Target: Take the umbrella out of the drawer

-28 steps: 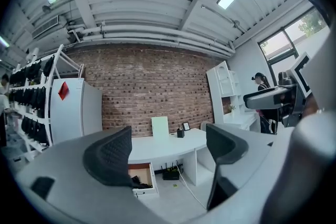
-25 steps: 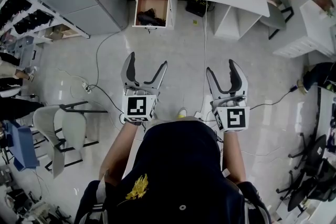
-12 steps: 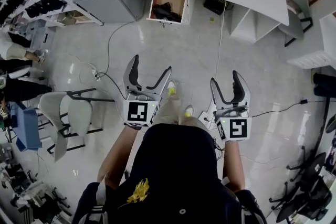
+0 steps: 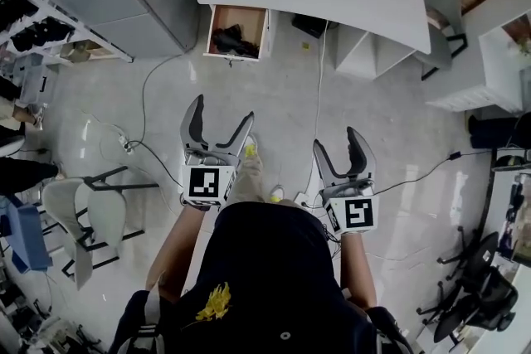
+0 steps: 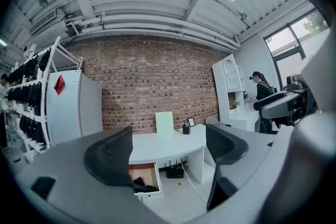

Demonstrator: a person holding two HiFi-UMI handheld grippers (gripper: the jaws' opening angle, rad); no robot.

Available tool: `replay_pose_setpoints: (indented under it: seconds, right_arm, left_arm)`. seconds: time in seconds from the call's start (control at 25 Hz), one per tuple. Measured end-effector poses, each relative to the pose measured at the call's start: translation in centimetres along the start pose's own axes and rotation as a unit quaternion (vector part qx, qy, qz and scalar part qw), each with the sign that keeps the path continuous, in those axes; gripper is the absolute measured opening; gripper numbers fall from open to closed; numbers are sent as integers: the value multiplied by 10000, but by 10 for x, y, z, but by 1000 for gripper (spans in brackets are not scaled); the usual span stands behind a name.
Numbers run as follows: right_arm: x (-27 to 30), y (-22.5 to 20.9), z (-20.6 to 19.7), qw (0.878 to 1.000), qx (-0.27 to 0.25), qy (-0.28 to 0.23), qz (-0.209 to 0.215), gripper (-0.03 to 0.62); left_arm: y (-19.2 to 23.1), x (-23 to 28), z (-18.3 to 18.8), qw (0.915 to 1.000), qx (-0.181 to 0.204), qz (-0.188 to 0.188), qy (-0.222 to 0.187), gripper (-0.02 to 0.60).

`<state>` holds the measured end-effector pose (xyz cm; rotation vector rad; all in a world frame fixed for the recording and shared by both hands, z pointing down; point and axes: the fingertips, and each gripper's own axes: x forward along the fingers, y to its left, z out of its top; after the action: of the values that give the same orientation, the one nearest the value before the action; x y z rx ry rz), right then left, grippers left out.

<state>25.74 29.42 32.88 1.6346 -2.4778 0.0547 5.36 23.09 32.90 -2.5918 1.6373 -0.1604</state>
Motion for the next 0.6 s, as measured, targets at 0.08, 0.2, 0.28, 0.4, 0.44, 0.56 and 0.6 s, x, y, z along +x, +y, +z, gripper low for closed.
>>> replay_pose_setpoints:
  seconds: [0.08,0.2,0.28,0.4,0.44,0.56,0.6]
  right_arm:
    - [20,-5,10,10000,-84,-12,-44,310]
    - [55,-14,27,9997,-249,-24,-82,310]
    - [77,-20,35,9995,-307,13,-97,310]
    - [112,-29,46,9993,-357,90,-101,310]
    - [124,-32,48,9992,-356,112,-110,310]
    - [161,-35,52,9993,-297,160,-158,310]
    - [173,-33,51,9993,-286,181,-159,310]
  left_arm:
    - [13,19,3,9999,-21,-80,-90,436]
    - [36,49,6,9996,41,-254,-140,436]
    - [54,68,5,9996,18,-270,-128,436]
    - [78,97,4,9996,-49,-258,-135,436]
    - [85,107,3,9995,-55,-271,-141,436]
    - [108,135,-2,9994,-108,-305,-146,436]
    - [116,142,-5,9993,-142,-308,-142,436]
